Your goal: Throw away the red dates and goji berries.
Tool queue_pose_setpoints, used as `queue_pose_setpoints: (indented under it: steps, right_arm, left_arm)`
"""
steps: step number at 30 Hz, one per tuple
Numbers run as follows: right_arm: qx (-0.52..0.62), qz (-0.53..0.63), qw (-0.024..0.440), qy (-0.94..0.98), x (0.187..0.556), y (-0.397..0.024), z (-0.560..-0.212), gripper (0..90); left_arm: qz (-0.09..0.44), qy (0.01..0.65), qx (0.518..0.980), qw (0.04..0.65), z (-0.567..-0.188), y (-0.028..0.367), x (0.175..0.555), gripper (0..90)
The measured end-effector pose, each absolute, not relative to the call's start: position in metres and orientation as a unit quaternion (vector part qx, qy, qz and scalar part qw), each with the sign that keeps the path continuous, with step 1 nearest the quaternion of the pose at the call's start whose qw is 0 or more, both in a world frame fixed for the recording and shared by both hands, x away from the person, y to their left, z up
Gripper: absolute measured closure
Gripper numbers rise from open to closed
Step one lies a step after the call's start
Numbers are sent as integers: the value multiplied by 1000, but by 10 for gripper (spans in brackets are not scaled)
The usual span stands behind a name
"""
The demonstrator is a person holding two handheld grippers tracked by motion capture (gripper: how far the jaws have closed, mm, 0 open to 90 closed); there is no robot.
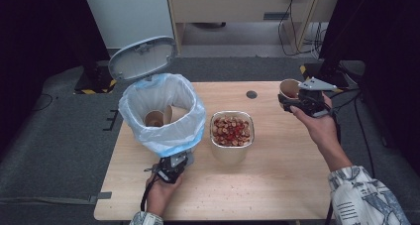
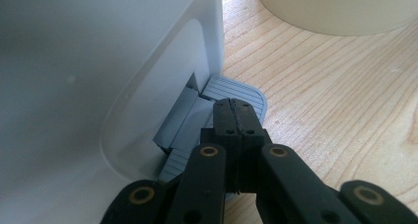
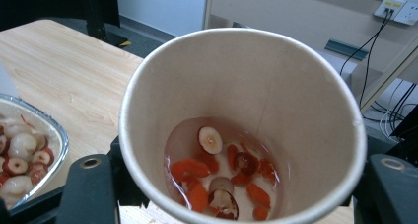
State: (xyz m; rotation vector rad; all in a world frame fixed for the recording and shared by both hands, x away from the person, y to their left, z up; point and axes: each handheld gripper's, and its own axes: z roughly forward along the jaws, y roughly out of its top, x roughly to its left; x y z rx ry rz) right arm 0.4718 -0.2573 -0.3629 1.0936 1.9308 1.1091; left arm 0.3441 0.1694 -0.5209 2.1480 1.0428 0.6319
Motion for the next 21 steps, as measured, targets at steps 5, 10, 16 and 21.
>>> queue_pose_setpoints:
  steps: [5,10,16,21]
  right_arm:
    - [408,425,323,741,472,-250,-358,318]
    - [398,429,322,744,472,-243,-352,318]
    - [389,429,321,749,473,-237,-348,318]
    - [372,431,319,758,472,-225,-345,317]
  left_arm:
    - [240,400,821,330,-521,170,344,900]
    - [241,399,821,330,-521,169,344,900]
    - [241,399,821,330,-521,169,344,900]
    - [240,399,821,330,-521,169,344,900]
